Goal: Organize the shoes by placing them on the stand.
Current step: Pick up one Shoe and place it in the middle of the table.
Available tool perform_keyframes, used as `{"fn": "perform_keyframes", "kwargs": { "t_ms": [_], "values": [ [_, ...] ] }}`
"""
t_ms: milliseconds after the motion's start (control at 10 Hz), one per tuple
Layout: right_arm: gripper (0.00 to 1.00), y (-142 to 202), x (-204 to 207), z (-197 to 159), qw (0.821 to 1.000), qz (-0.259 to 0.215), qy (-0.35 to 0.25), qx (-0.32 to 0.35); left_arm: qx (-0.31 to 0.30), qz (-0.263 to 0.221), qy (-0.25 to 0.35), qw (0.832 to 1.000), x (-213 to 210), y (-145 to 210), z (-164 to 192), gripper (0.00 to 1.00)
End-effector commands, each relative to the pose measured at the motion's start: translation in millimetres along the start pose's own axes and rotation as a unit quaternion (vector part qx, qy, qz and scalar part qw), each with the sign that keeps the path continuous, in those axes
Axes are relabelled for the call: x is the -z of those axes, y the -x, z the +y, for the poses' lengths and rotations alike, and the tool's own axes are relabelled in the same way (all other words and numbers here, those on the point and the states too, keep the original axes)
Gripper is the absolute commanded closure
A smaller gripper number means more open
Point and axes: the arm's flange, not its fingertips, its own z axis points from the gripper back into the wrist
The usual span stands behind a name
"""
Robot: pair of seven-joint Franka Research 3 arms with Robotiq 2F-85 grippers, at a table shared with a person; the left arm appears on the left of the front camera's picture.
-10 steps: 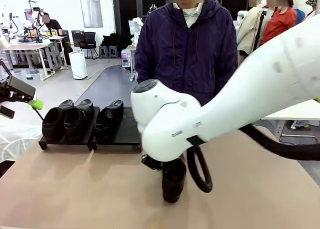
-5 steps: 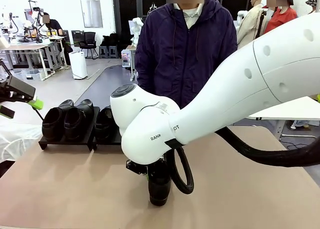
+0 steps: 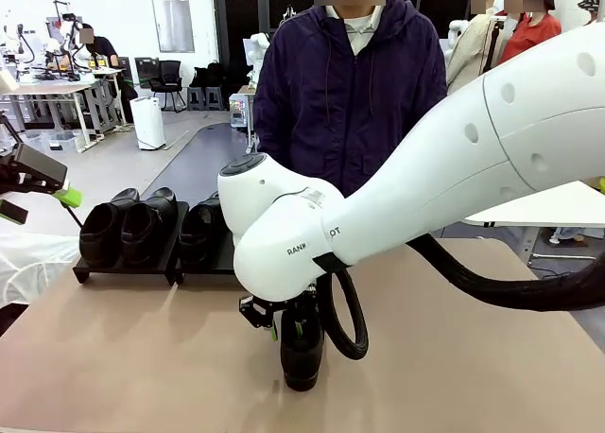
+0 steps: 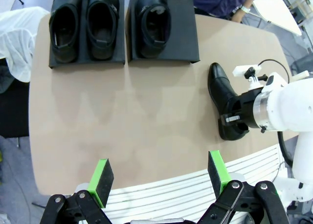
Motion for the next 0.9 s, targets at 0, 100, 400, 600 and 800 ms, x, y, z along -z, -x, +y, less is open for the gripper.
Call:
{"fn": "perform_keyframes", "kwargs": {
  "t_ms": [0, 100, 400, 600, 800],
  "values": [
    [0.0, 3.5, -20.9, -20.0, 0.999, 0.024, -0.038, -0.025, -0.002, -0.001, 0.001, 1.0, -0.8, -0.3, 0.5, 0.0],
    [0.0, 5.6, -48.1, -44.8, 0.997, 0.024, -0.067, -0.032, -0.002, -0.001, 0.001, 1.0, -0.8, -0.3, 0.5, 0.0],
    [0.0, 32.5, -144.7, -185.4, 0.985, 0.034, -0.146, -0.084, -0.002, -0.001, 0.001, 1.0, -0.8, -0.3, 0.5, 0.0],
    [0.0, 55.8, -182.7, -321.6, 0.972, 0.048, -0.202, -0.107, -0.002, -0.001, 0.001, 1.0, -0.8, -0.3, 0.5, 0.0],
    [0.0, 88.6, -202.4, -429.7, 0.963, 0.04, -0.26, -0.059, -0.002, -0.001, 0.001, 1.0, -0.8, -0.3, 0.5, 0.0]
  ]
}}
